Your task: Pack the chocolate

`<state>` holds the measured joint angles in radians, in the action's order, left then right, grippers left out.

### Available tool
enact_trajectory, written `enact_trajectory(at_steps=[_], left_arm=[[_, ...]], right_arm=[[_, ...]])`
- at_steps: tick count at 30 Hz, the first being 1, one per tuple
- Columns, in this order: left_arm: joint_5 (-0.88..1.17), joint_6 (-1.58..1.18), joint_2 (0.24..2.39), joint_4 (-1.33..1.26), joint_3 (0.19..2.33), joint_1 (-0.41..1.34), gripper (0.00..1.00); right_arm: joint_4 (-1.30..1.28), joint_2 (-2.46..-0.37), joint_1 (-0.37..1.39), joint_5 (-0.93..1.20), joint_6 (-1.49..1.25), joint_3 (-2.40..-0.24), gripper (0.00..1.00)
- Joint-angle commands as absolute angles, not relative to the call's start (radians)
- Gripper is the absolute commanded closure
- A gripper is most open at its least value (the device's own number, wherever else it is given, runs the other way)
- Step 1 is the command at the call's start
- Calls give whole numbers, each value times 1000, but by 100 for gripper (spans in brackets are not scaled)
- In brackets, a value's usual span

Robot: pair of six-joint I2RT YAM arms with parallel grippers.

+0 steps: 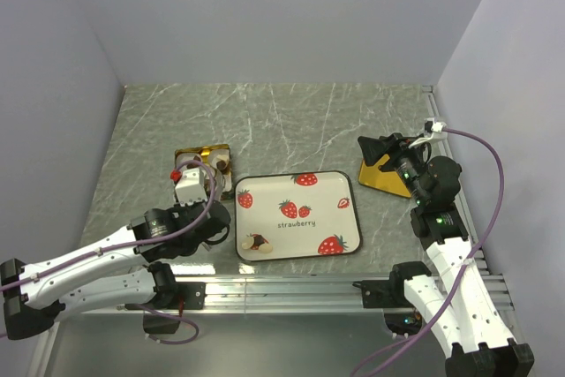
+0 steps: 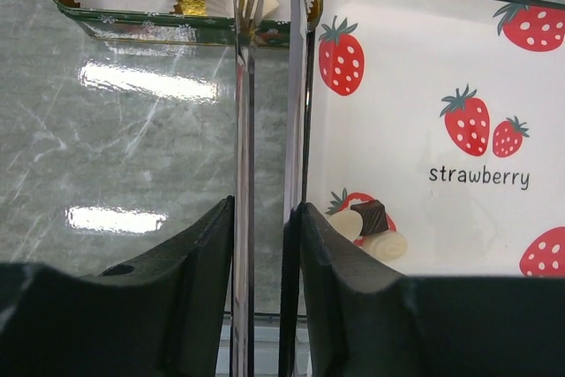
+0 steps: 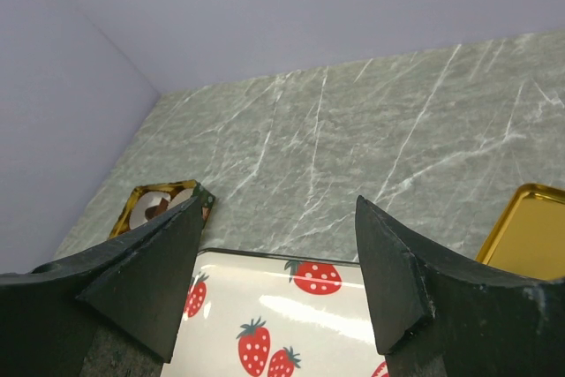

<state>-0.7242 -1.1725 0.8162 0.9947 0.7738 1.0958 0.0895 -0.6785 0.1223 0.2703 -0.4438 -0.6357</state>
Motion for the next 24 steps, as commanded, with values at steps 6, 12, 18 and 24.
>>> enact_trajectory(at_steps=[6, 12, 18, 24], left_arm=[[-772, -1174, 819, 1000, 808, 1123, 62], [-788, -1160, 831, 1037, 845, 1152, 62], [-738, -1069, 747, 965, 841, 1203, 62], [-661, -957, 750, 881, 842, 1227, 61]], right_arm=[[127, -681, 130, 262, -428, -672, 24], [129, -686, 132, 259, -426, -672, 24], [124, -686, 130, 252, -423, -675, 24], [121, -692, 130, 252, -423, -676, 24]])
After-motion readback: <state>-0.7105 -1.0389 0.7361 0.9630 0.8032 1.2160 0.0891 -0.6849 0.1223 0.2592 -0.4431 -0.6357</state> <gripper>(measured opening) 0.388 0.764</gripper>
